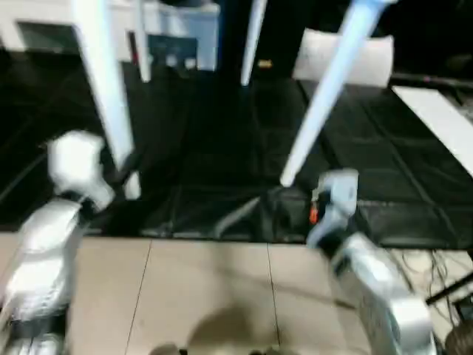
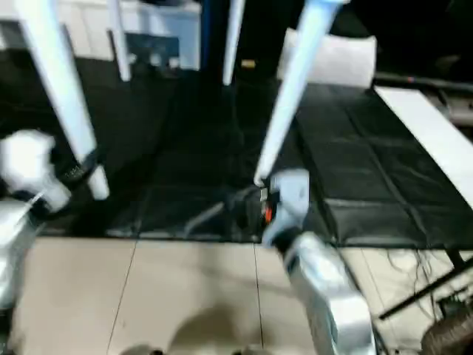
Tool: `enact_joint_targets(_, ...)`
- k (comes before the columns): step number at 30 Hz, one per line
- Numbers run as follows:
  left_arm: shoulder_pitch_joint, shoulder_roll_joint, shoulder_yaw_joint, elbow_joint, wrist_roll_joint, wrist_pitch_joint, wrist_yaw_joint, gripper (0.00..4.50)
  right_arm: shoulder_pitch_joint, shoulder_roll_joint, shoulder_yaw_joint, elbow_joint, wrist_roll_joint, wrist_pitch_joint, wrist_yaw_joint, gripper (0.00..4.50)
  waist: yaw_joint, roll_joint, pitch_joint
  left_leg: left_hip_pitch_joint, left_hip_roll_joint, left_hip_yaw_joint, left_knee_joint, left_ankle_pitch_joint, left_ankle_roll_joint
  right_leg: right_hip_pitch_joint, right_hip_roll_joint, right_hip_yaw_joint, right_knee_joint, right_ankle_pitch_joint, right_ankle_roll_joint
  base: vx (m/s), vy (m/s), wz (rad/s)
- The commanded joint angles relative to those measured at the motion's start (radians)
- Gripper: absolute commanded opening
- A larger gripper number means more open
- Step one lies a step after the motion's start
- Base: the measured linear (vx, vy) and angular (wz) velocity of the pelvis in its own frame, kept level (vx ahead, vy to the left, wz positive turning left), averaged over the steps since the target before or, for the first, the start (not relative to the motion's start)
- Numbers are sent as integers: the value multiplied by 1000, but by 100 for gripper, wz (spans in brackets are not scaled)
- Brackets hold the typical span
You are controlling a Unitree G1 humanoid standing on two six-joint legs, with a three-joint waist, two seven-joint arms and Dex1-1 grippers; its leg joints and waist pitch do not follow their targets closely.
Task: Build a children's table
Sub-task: Flip table
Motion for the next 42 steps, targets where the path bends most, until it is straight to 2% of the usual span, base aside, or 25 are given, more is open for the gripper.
enact_joint_targets(1,69,-19,-7,-86,-14,50,3,322,13,-5,-9,15,13,2,10,450,5,28,-47,31,56,-50,-78,-487,-50,3,-94,53,-111,-568,-73,0,0,0)
enact_joint_targets(3,102,-25,-19,-112,-15,56,0,322,20,-10,-9,29,5,0,11,450,4,29,-47,37,57,-52,-77,-509,-54,-3,-91,50,-115,-590,-63,0,0,0)
enact_joint_targets(5,192,-50,-75,-165,-50,63,-20,322,56,-14,-1,63,-6,-23,27,450,10,48,-44,48,55,-59,-76,-574,-63,-9,-89,43,-128,-635,-41,0,0,0)
enact_joint_targets(9,285,-94,-159,-190,-79,57,-59,322,106,-42,25,86,-6,-60,87,450,9,45,-38,45,58,-64,-86,-635,-69,-6,-83,34,-135,-638,-24,0,0,0)
enact_joint_targets(14,359,-119,-235,-120,-67,89,-112,322,147,-77,79,136,24,-57,202,450,-13,56,-23,49,63,-81,-101,-771,-79,16,-79,-20,-159,-709,18,0,0,0)
enact_joint_targets(15,359,-119,-235,-120,-67,89,-112,322,147,-77,79,136,24,-57,202,450,-17,69,-11,40,77,-80,-133,-858,-88,33,-55,-45,-138,-678,19,-87,1,-4)
enact_joint_targets(16,366,-124,-256,-5,-45,51,-126,322,155,-77,84,182,38,-61,245,450,13,77,-24,-55,114,-76,-216,-943,-100,129,-38,-17,91,-412,-15,-87,1,-4)
enact_joint_targets(17,365,-126,-255,11,-45,44,-128,322,154,-76,84,189,38,-63,245,450,54,80,-12,-95,118,-45,-247,-975,-94,134,-23,-2,143,-332,-19,-98,-44,13)
enact_joint_targets(18,340,-134,-255,161,-27,-10,-127,322,147,-68,78,251,28,-76,241,450,70,37,-26,-39,76,8,-186,-800,-59,70,-32,81,136,-566,10,-32,-115,15)
enact_joint_targets(19,320,-135,-257,248,-8,-38,-118,322,140,-64,74,287,18,-84,235,450,45,-32,-40,54,35,-6,-25,-611,-78,-32,-82,112,-28,-922,72,-32,-115,15)
enact_joint_targets(20,292,-134,-259,362,19,-74,-103,322,131,-58,69,335,5,-95,223,450,31,-14,-16,55,-31,-92,163,-161,-40,-80,-173,146,-179,-1250,2,-36,-82,-4)
enact_joint_targets(21,256,-133,-259,490,47,-118,-78,322,117,-51,63,396,-12,-103,204,450,53,21,-22,22,-32,-120,154,-106,-30,-26,-186,177,-159,-1189,-14,0,0,0)
enact_joint_targets(22,219,-130,-254,604,66,-124,-42,322,99,-40,58,468,-30,-117,183,450,38,15,-20,24,14,-135,32,-337,-99,11,-129,80,-90,-901,-64,0,0,0)
enact_joint_targets(23,197,-128,-252,667,70,-123,-19,322,87,-34,56,513,-40,-126,171,450,31,21,-27,37,22,-130,-18,-461,-101,-8,-72,71,-61,-779,-65,-50,12,4)
enact_joint_targets(24,164,-139,-247,740,78,-125,32,322,55,-13,36,613,-55,-139,119,450,18,19,-37,43,50,-138,-54,-598,-81,8,-74,72,-43,-571,-98,-58,-22,18)
enact_joint_targets(25,121,-155,-248,824,84,-124,76,322,14,16,3,740,-60,-150,53,450,7,28,-47,37,55,-132,-69,-554,-68,30,-92,74,-44,-406,-156,-58,-22,18)
enact_joint_targets(27,71,-164,-271,921,112,-124,128,322,-24,44,-32,867,-59,-166,-12,450,2,39,-46,20,58,-133,-86,-468,-63,51,-97,67,-42,-297,-183,0,0,0)
enact_joint_targets(29,18,-173,-273,1046,117,-137,137,322,-62,55,-36,1012,-77,-180,-76,450,-15,18,-40,18,56,-121,-89,-506,-85,49,-111,57,-73,-442,-156,0,0,0)
enact_joint_targets(31,-1,-175,-264,1097,115,-157,134,322,-76,58,-35,1060,-85,-187,-89,450,-23,18,-22,34,50,-120,-84,-621,-106,30,-125,51,-109,-669,-106,0,0,0)
enact_joint_targets(32,-16,-179,-252,1147,112,-160,149,322,-91,62,-35,1125,-99,-194,-126,450,-30,13,-34,24,51,-129,-87,-620,-109,51,-134,46,-115,-710,-79,-13,34,-18)
enact_joint_targets(33,-30,-180,-245,1202,121,-156,188,322,-108,68,-45,1197,-106,-202,-155,450,-36,15,-39,14,49,-130,-89,-599,-109,56,-131,42,-109,-695,-75,26,38,-24)
enact_joint_targets(34,-48,-183,-230,1292,136,-140,257,322,-138,76,-64,1317,-115,-189,-198,450,-52,18,-56,-2,45,-132,-94,-509,-107,69,-124,40,-91,-561,-92,26,38,-24)
enact_joint_targets(35,-52,-183,-227,1309,139,-139,269,322,-145,78,-70,1341,-116,-186,-202,450,-53,17,-55,-5,48,-130,-96,-488,-101,67,-125,40,-92,-518,-103,0,0,0)
enact_joint_targets(38,-56,-198,-226,1354,143,-122,296,322,-151,78,-72,1392,-136,-189,-220,450,-51,3,-45,6,60,-111,-89,-432,-54,48,-131,49,-94,-425,-162,0,0,0)
enact_joint_targets(42,-58,-219,-221,1391,128,-137,319,322,-167,84,-38,1425,-170,-186,-210,450,-41,-1,-45,11,71,-88,-89,-378,-20,45,-126,49,-82,-351,-196,15,-4,-1)
